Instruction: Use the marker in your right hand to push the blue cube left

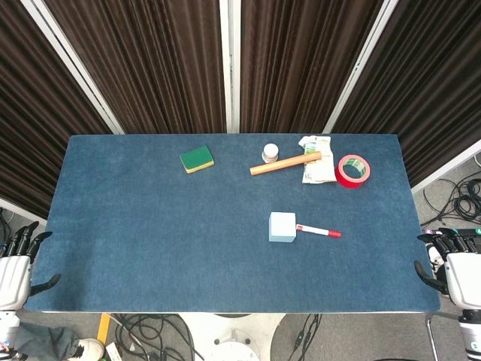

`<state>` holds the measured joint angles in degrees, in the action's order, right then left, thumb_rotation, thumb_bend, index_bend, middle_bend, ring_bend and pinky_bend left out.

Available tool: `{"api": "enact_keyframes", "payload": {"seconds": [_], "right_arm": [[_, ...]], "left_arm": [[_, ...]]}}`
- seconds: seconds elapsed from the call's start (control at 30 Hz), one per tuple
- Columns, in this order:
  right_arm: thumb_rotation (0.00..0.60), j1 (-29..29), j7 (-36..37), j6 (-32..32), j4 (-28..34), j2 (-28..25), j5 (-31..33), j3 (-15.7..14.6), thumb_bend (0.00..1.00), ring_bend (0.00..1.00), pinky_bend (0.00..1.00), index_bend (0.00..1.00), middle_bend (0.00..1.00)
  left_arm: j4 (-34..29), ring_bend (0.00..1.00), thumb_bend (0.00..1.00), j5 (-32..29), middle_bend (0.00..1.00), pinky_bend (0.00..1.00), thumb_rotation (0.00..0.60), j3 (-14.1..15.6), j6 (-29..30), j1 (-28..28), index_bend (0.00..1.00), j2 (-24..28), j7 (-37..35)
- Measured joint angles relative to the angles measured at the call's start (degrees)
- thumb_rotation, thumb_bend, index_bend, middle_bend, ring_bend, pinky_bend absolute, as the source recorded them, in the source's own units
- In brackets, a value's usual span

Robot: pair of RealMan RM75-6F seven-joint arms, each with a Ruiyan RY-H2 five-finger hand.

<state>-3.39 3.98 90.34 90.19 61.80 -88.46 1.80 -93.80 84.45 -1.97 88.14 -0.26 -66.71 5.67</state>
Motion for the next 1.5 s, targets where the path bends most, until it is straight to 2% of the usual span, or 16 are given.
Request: {"api": "enact_keyframes", "payload": {"seconds": [0.47, 0.63, 0.77, 0.9, 0.97, 1.1, 1.3, 1.5], "right_arm": [[0.555, -0.5, -1.4, -2.0, 1.0, -0.4, -0.1, 0.4, 0.22, 0.2, 0.27, 0.31, 0.4], [0.56, -2.4, -3.6, -5.8, 2.7, -0.4, 0.7, 0.9, 0.22, 0.21, 0.29, 0.31, 0.43], [0.554, -5.4, -7.5, -11.1, 4.1, 0.7, 2.6, 1.8, 0.22, 0.21, 0.29, 0.33, 0.44], [0.565, -9.9, -12.8, -18.7, 3.7, 4.4, 5.7, 2.9, 0.22, 0.2, 0.29, 0.34, 0.42], [0.562, -12.1, -15.4, -22.2, 2.9, 6.6, 7.5, 3.4, 0.22, 0.18, 0.29, 0.34, 0.37], [0.57, -16.9, -20.8, -29.2, -1.0, 13.2, 12.4, 4.4, 0.22, 0.17, 0.29, 0.34, 0.34], [0.584, -22.2, -25.5, -34.0, -9.2, 21.4, 17.5, 6.1, 0.22, 0.18, 0.29, 0.34, 0.37], [0.6, -25.1, -27.6, -36.1, -14.5, 26.2, 20.3, 6.7, 0.22, 0.2, 0.29, 0.37, 0.42]], "left_arm": [[0.3, 0.1, 0.03, -0.1, 0.17, 0.18, 0.6, 0.2, 0.3, 0.3, 0.26, 0.0, -0.7], [0.3, 0.1, 0.03, 0.0, 0.17, 0.18, 0.6, 0.2, 0.5, 0.5, 0.26, -0.1, -1.4], [0.4, 0.1, 0.03, -0.1, 0.17, 0.18, 0.6, 0.2, 0.6, 0.6, 0.26, -0.1, -2.1], [1.0, 0.1, 0.03, -0.3, 0.17, 0.18, 0.6, 0.2, 0.4, 0.7, 0.26, -0.3, -2.6], [1.4, 0.1, 0.03, -0.4, 0.17, 0.18, 0.6, 0.3, 0.5, 0.8, 0.26, -0.4, -2.9], [2.0, 0.1, 0.03, -1.0, 0.17, 0.18, 0.6, 0.4, 0.6, 1.3, 0.26, -0.6, -3.5], [2.6, 0.1, 0.03, -1.5, 0.17, 0.18, 0.6, 0.5, 0.4, 1.6, 0.26, -0.6, -4.0], [2.9, 0.1, 0.03, -2.0, 0.17, 0.18, 0.6, 0.4, 0.1, 1.7, 0.26, -0.6, -4.4]]}}
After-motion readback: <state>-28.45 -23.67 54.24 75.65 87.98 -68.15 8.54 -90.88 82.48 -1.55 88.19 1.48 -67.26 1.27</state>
